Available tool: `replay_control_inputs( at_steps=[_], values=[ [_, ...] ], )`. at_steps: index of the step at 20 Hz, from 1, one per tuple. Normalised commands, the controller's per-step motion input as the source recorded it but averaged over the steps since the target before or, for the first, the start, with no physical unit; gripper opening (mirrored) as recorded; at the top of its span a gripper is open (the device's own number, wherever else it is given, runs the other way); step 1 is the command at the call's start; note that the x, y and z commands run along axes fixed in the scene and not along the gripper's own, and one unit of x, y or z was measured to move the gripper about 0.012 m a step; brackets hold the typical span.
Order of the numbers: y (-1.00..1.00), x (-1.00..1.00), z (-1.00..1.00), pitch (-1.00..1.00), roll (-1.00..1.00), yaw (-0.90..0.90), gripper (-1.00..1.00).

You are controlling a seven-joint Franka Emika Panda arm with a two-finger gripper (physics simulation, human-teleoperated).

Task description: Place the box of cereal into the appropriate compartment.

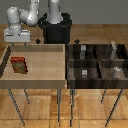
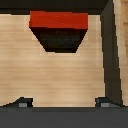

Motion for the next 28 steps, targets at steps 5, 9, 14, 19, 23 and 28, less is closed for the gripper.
replay_control_inputs(
  at_steps=[5, 9, 14, 19, 23, 28],
  values=[
    [0.0, 1.0, 0.0, 0.0, 0.0, 0.0, 1.0],
    [0.0, 0.75, 0.0, 0.0, 0.0, -0.04, 1.0],
    [0.0, 0.0, 0.0, 0.0, 0.0, -0.74, 1.0],
    [0.0, 0.0, 0.0, 0.0, 0.0, -0.94, 1.0],
    [0.0, 0.0, 0.0, 0.0, 0.0, -0.92, 1.0],
    [0.0, 0.0, 0.0, 0.0, 0.0, -0.12, 1.0]
  ],
)
